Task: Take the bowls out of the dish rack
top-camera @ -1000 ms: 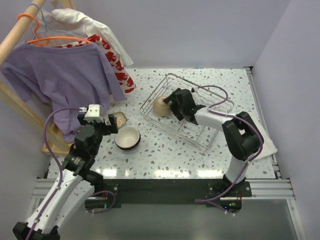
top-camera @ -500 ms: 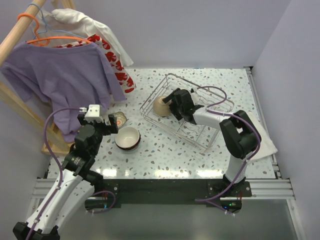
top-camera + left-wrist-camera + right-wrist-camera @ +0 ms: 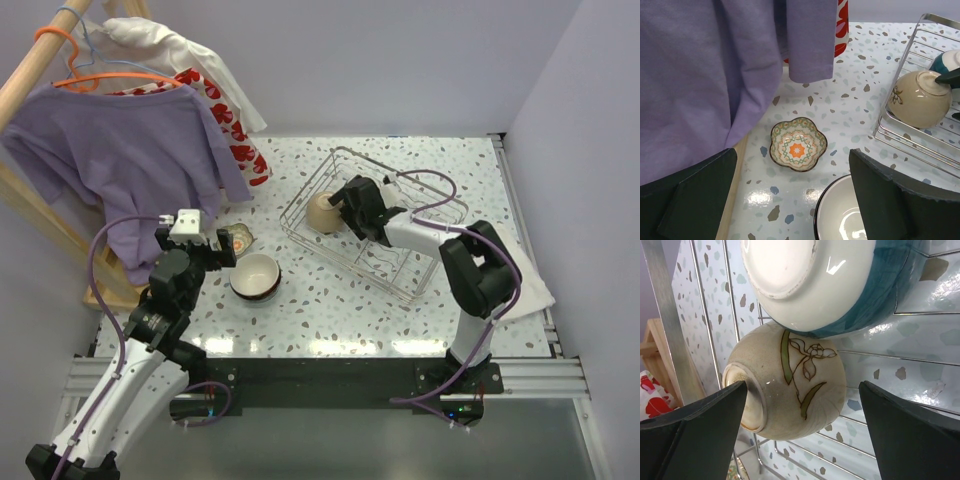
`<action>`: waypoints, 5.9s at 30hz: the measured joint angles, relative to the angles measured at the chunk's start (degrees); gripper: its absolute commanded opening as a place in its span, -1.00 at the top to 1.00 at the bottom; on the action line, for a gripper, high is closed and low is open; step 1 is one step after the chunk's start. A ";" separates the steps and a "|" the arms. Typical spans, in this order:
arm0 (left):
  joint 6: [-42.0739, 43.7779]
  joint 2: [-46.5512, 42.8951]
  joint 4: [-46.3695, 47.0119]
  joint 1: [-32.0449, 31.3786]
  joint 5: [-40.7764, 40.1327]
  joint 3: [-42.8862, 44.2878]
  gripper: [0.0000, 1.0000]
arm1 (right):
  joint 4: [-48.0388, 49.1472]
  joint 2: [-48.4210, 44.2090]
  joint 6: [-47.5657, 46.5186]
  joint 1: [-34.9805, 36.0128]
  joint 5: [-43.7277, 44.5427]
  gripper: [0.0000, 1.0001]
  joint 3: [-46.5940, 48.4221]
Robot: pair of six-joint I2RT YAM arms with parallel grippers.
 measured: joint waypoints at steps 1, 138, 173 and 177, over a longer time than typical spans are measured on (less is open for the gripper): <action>0.00 0.00 0.00 0.00 0.00 0.00 -1.00 | 0.02 0.09 -0.09 0.00 0.17 -0.97 0.00; 4.70 14.93 9.03 -0.42 33.86 -0.68 -1.00 | -13.09 -16.65 -75.17 -1.57 -25.00 1.00 3.76; 34.32 45.29 49.37 -29.53 1.73 2.29 -1.00 | -25.44 -16.65 -21.84 -2.51 -13.22 1.00 8.04; 40.46 50.95 58.97 -30.93 -0.57 1.99 -1.00 | -26.05 -16.65 -18.40 -2.64 -13.25 1.00 8.15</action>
